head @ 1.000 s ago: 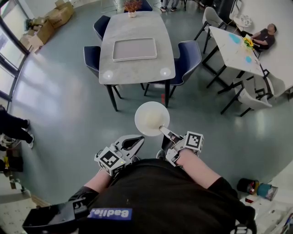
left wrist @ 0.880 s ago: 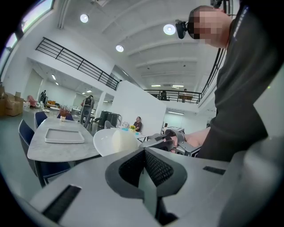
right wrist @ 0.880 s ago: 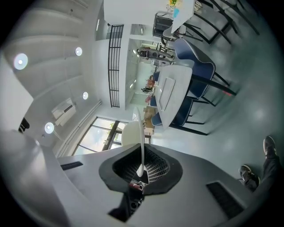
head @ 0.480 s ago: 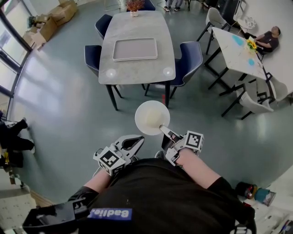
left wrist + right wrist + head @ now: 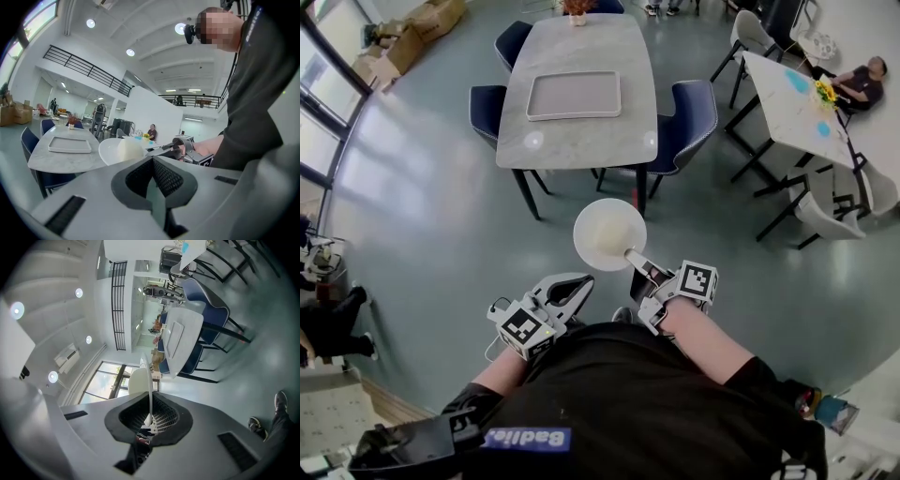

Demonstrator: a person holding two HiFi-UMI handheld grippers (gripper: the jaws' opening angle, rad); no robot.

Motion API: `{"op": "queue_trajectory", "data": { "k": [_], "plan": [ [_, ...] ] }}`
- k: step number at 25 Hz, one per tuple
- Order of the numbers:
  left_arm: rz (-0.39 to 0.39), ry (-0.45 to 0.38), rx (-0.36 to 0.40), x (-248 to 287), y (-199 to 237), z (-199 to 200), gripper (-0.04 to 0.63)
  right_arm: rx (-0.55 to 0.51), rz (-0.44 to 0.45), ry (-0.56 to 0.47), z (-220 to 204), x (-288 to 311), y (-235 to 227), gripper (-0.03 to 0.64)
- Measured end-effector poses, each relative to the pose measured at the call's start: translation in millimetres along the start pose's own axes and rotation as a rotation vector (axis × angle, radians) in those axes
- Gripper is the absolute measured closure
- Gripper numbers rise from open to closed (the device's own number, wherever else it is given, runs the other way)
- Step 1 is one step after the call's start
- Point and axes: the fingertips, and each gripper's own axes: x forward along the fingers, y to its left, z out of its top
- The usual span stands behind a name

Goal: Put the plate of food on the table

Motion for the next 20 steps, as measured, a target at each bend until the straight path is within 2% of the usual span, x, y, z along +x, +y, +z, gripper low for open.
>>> {"op": "queue_trajectory", "data": {
  "k": [9, 14, 17, 20],
  "plan": [
    [0.038, 0.016, 0.006, 17, 20, 1, 0.589, -0.029, 0.003, 0.027, 24, 13, -6, 0.598],
    [-0.004, 0.015, 0.000, 23, 34, -1, 0.591, -0.022, -0.007, 0.017, 32, 26, -9, 0.598],
    [-0.006, 0.020, 0.001, 28, 64, 11, 0.591, -0.013, -0.009, -0.004, 43, 50, -7, 0.598],
    [-0.064, -0.008, 0.008, 39, 87, 22, 0.590, -0.013, -0.011, -0.013, 59, 74, -5, 0.598]
  ]
}}
